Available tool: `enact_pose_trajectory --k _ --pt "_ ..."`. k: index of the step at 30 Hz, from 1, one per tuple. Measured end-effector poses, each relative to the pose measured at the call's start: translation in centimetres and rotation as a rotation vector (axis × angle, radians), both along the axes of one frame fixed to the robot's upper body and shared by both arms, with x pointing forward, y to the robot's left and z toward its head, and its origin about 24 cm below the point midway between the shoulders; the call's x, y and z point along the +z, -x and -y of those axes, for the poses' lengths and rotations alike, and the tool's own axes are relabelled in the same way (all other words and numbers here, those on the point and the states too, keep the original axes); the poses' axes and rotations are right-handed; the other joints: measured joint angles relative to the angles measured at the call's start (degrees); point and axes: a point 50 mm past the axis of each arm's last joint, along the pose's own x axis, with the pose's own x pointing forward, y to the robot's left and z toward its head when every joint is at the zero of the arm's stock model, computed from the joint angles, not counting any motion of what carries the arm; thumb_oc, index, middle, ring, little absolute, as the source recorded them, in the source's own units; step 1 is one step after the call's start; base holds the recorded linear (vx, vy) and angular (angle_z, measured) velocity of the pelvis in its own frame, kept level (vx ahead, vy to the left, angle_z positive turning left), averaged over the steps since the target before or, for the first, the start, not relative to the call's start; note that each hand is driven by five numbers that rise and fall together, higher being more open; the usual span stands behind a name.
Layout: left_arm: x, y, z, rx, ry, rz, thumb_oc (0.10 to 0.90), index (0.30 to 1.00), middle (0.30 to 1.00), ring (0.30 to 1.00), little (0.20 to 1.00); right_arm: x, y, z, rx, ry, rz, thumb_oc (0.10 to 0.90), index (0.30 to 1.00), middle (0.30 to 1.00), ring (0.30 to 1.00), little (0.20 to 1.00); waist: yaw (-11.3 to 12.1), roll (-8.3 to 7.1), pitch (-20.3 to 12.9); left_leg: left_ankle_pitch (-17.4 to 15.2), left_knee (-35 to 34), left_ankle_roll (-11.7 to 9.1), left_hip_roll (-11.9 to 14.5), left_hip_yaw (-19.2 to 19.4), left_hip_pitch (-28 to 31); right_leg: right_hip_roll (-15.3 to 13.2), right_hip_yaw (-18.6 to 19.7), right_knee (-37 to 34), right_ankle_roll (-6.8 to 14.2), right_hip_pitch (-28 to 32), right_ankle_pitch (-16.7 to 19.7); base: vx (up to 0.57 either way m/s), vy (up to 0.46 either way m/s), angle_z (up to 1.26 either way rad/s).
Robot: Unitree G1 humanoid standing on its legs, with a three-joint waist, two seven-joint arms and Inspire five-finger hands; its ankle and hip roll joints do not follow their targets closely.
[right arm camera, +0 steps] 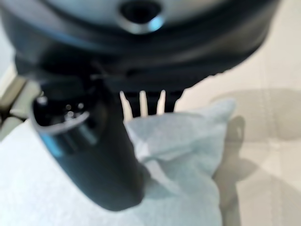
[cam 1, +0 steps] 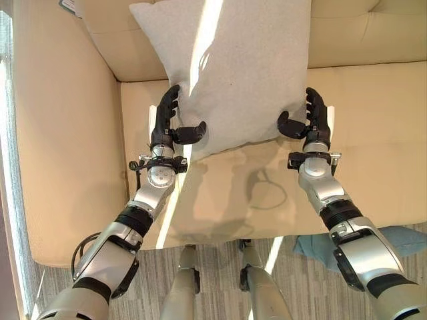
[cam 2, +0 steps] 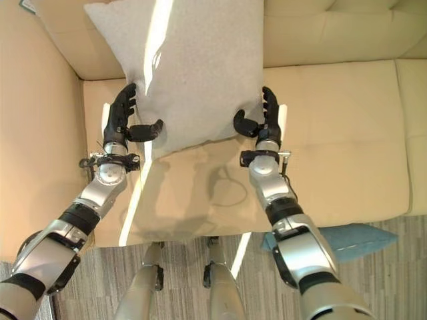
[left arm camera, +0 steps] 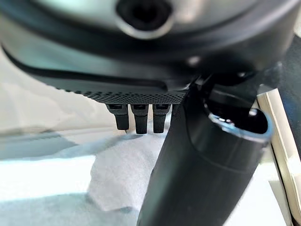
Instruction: Pick up all the scattered cushions and arrange them neatly on the sofa.
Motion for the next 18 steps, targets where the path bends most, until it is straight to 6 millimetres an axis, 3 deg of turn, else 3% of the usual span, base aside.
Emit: enact_pose_trajectory --k 7,9,11,12,15,18 --pt "-1.9 0.3 1.5 -0.012 0.162 -0.073 0.800 0.900 0.900 0.900 0.900 0.8 0.2 0.5 -0.011 0.059 0.025 0.800 0.900 0.900 0.900 0.900 -0.43 0.00 0.00 0.00 0.01 0.00 0.18 -0.44 -0.98 -0.03 -0.11 0.00 -0.04 -0.73 -0.07 0.00 -0.005 0.03" --pt "-1.8 0.3 1.4 -0.009 0.206 -0.078 0.800 0.900 0.900 0.900 0.900 2.5 1.1 0.6 -0.009 0.186 0.112 0.800 0.900 0.900 0.900 0.900 -0.96 0.00 0.00 0.00 0.00 0.01 0.15 -0.12 -1.57 -0.11 -0.01 0.01 -0.06 -1.43 -0.05 0.04 0.021 -0.04" --pt "-1.7 0.3 1.1 -0.004 0.205 -0.074 0.800 0.900 0.900 0.900 0.900 3.8 2.4 2.2 -0.067 0.283 0.180 0.800 0.900 0.900 0.900 0.900 -1.52 0.00 0.00 0.00 0.00 0.01 0.12 0.05 -1.55 -0.16 0.04 0.01 -0.04 -1.44 -0.08 0.05 0.014 0.01" --pt "-1.7 0.3 0.9 0.001 0.202 -0.073 0.400 0.300 0.300 0.300 0.300 4.5 3.4 3.2 -0.110 0.300 0.243 0.800 0.900 0.900 0.900 0.900 -1.67 0.00 0.00 -0.03 0.00 0.05 0.09 0.11 -1.59 -0.20 0.05 0.01 0.00 -1.48 -0.14 0.05 -0.011 -0.01" --pt "-1.6 0.3 0.5 0.011 0.191 -0.068 0.400 0.300 0.300 0.300 0.300 5.7 5.5 5.7 -0.232 0.309 0.340 0.800 0.900 0.900 0.900 0.900 -2.71 -0.01 0.00 -0.30 0.00 0.20 0.12 0.22 -1.59 -0.18 0.06 0.00 0.16 -1.50 -0.27 0.02 -0.006 -0.01" --pt "-1.4 0.3 -0.2 0.030 0.191 -0.061 0.400 0.300 0.300 0.300 0.300 6.1 6.1 7.0 -0.304 0.279 0.371 0.800 0.900 0.900 0.900 0.900 -3.94 -0.01 0.00 -0.60 0.00 0.29 0.17 0.47 -1.82 -0.17 0.31 0.00 0.18 -1.98 -0.28 0.04 -0.009 -0.07"
